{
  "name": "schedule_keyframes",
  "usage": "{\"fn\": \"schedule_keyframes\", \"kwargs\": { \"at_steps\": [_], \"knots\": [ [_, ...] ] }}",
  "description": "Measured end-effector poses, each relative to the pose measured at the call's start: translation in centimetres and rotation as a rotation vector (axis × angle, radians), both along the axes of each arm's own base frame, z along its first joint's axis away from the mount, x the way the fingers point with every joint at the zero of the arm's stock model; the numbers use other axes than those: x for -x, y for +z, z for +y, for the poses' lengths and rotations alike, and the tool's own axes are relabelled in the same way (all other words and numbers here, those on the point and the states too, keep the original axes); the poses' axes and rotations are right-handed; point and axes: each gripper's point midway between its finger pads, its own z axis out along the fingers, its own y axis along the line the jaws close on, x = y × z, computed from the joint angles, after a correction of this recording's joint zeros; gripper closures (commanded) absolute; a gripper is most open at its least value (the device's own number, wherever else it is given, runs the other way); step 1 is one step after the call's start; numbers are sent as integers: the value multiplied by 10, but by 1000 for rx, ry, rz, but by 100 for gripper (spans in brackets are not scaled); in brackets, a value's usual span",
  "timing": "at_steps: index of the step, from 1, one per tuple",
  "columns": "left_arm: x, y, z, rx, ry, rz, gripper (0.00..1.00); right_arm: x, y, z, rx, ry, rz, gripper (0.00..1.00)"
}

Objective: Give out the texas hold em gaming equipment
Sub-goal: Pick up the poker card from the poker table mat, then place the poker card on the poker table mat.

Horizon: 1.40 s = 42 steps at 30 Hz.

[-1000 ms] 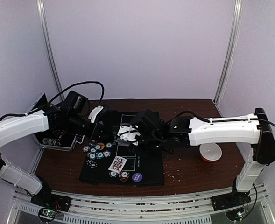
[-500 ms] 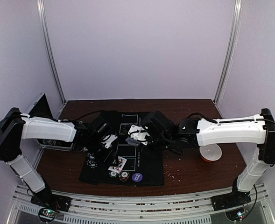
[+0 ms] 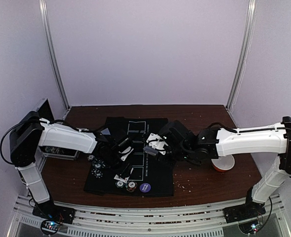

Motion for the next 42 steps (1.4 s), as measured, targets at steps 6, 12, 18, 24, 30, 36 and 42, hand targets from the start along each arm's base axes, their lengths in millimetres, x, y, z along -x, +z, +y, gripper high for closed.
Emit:
{"fn": "schedule_keyframes", "kwargs": {
  "at_steps": [6, 12, 18, 24, 30, 36, 42],
  "knots": [
    [-3, 1, 1, -10, 4, -13, 61, -2, -18, -28, -2, -99, 38, 51],
    [-4, 5, -1, -10, 0, -15, 70, 0, -43, -52, 11, -190, 88, 51],
    [-12, 27, 2, -22, 7, -66, 70, 0, -45, -56, -3, -223, 101, 51],
    [-23, 52, 41, -186, 71, -175, 71, -1, -39, -56, -23, -225, 94, 51],
    [0, 48, 107, -497, 120, -174, 71, -1, -38, -55, -25, -224, 94, 51],
    [28, 31, 115, -659, 48, -178, 71, -1, -38, -54, -31, -221, 95, 51],
    [37, 10, 120, -767, 12, -171, 63, -1, -37, -54, -32, -220, 95, 51]
  ]
}}
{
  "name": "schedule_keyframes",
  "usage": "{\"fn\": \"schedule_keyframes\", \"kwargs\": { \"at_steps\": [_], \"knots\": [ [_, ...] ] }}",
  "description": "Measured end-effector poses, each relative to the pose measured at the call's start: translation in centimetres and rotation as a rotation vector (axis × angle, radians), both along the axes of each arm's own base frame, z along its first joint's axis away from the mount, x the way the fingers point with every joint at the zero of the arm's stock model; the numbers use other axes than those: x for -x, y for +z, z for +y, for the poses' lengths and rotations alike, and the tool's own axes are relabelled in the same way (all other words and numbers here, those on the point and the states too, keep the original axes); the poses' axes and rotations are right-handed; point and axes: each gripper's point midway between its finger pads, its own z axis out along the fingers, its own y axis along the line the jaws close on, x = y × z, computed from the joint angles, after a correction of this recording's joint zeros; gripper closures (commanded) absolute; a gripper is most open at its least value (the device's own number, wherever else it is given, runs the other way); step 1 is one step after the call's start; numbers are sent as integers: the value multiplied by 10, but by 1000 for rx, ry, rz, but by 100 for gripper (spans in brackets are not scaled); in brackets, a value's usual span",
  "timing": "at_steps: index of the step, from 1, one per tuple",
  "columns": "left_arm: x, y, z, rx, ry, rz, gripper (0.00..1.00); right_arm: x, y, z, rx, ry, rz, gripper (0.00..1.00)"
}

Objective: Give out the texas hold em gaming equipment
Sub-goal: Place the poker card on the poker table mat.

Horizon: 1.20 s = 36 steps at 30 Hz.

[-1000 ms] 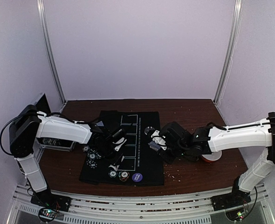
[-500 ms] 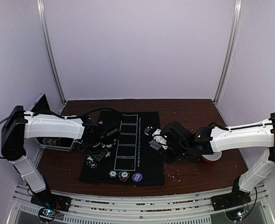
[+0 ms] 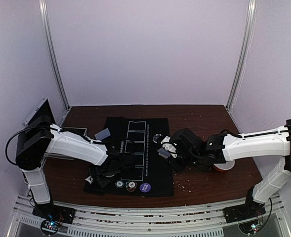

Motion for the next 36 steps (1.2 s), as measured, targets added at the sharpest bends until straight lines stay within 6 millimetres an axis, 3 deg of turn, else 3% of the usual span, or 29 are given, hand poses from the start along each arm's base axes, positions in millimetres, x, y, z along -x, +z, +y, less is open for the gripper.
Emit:
{"fn": "schedule_keyframes", "kwargs": {
  "at_steps": [14, 21, 26, 30, 36],
  "knots": [
    [19, -3, -23, 49, -51, 54, 39, 0, 6, 0, -14, 1, -7, 51],
    [27, 3, -43, 171, -50, 108, 20, 0, 6, 0, -14, 2, -7, 51],
    [25, 12, -50, 283, -24, 129, 21, 0, 8, 1, -16, 2, -9, 51],
    [2, 32, -32, 439, 102, 103, 25, 0, 8, 2, -17, 4, -6, 51],
    [-25, 65, -6, 769, 288, 49, 48, 2, 7, 1, -15, 9, 2, 52]
  ]
}}
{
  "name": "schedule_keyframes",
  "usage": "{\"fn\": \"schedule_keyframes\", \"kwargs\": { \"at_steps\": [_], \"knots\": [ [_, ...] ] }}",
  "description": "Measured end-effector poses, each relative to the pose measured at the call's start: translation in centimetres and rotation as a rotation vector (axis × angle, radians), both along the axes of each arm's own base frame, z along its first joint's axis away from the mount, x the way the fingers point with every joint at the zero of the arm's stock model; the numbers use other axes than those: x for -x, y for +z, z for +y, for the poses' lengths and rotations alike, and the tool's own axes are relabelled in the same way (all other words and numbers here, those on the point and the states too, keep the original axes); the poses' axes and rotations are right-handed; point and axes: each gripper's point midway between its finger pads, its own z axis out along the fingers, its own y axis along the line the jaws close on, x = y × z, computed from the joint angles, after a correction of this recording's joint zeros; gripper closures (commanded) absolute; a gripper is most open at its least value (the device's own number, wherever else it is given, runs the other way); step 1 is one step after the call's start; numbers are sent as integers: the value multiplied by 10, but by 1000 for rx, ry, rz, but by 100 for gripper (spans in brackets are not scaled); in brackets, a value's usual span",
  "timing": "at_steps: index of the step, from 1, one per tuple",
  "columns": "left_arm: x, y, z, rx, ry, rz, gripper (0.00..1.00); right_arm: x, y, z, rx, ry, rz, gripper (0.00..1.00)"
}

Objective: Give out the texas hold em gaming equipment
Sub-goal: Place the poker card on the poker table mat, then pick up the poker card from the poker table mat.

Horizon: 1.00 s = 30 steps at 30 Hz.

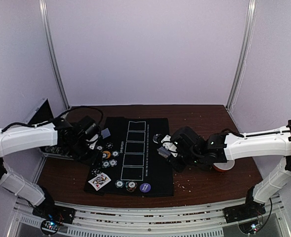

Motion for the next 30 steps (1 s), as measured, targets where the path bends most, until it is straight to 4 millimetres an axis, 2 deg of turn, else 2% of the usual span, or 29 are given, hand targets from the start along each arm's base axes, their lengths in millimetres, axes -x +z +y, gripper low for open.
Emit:
{"fn": "schedule_keyframes", "kwargs": {
  "at_steps": [2, 5, 8, 10, 12, 15, 18, 21, 27, 30],
  "knots": [
    [2, 0, 6, 70, 50, 20, 54, 0, 0, 0, 0, 1, 1, 52],
    [11, -1, 12, 196, 154, 48, 54, 1, 0, 0, -2, 3, 4, 52],
    [18, 9, 6, 368, 264, 43, 50, 1, 0, 1, -4, 6, 7, 52],
    [28, 10, 6, 453, 312, 38, 48, 2, -1, 2, -6, 8, 9, 52],
    [39, 3, 10, 511, 382, 58, 45, 2, -1, 2, -7, 11, 12, 52],
    [54, -12, 19, 549, 478, 97, 41, 3, -1, 2, -8, 16, 15, 52],
    [58, -15, 23, 574, 536, 114, 35, 3, -1, 3, -9, 19, 17, 52],
    [57, -14, 18, 611, 563, 129, 36, 3, -1, 3, -9, 19, 17, 52],
    [78, -56, 18, 585, 623, 269, 39, 3, 1, 4, -9, 22, 16, 52],
    [77, -56, 16, 596, 629, 279, 41, 3, 3, 5, -12, 22, 14, 52]
  ]
}}
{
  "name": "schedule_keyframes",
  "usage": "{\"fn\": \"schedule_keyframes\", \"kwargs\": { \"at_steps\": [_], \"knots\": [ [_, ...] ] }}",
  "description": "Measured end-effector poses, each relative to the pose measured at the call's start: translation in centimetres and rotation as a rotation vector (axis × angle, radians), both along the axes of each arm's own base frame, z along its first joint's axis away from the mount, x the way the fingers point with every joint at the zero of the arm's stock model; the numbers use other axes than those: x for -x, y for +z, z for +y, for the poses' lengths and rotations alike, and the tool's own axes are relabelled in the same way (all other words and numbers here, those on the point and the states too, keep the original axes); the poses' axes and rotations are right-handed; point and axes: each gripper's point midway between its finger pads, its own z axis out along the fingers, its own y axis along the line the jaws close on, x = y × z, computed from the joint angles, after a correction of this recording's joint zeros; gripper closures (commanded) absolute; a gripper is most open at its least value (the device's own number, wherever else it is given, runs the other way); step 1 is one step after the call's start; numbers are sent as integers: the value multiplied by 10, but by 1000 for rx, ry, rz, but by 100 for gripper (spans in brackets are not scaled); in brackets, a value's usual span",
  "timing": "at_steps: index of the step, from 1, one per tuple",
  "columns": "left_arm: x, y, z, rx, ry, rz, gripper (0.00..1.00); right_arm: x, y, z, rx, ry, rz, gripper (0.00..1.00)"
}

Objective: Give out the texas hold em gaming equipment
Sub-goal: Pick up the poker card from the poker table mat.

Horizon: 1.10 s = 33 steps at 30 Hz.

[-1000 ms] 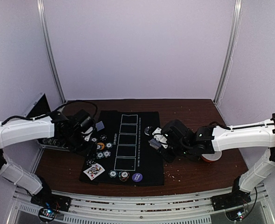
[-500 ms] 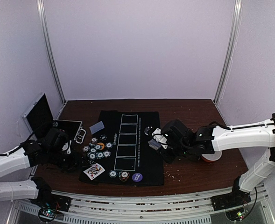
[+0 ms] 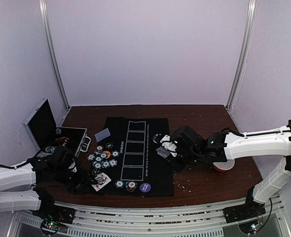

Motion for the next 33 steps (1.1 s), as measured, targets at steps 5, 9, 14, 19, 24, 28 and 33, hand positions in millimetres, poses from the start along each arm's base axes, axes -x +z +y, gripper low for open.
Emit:
{"fn": "schedule_keyframes", "kwargs": {
  "at_steps": [5, 9, 14, 19, 24, 28, 33],
  "knots": [
    [-9, 6, -8, 48, 17, -28, 46, 0, 0, 0, 2, 1, 2, 53],
    [-10, -1, -10, 76, 37, -26, 47, 1, -1, 0, 2, 2, 4, 52],
    [-12, -4, -12, 103, 61, -30, 51, 1, -1, 0, 3, 5, 6, 52],
    [-19, 0, -16, 136, 79, -64, 58, 1, 3, 3, -4, 11, 8, 52],
    [-21, -8, -12, 164, 112, -78, 70, 2, 5, 4, -6, 17, 15, 52],
    [-23, -10, -10, 170, 127, -90, 87, 1, 7, 6, -9, 19, 14, 52],
    [-29, -6, -10, 180, 134, -120, 100, 1, 5, 7, 0, 19, 20, 52]
  ]
}}
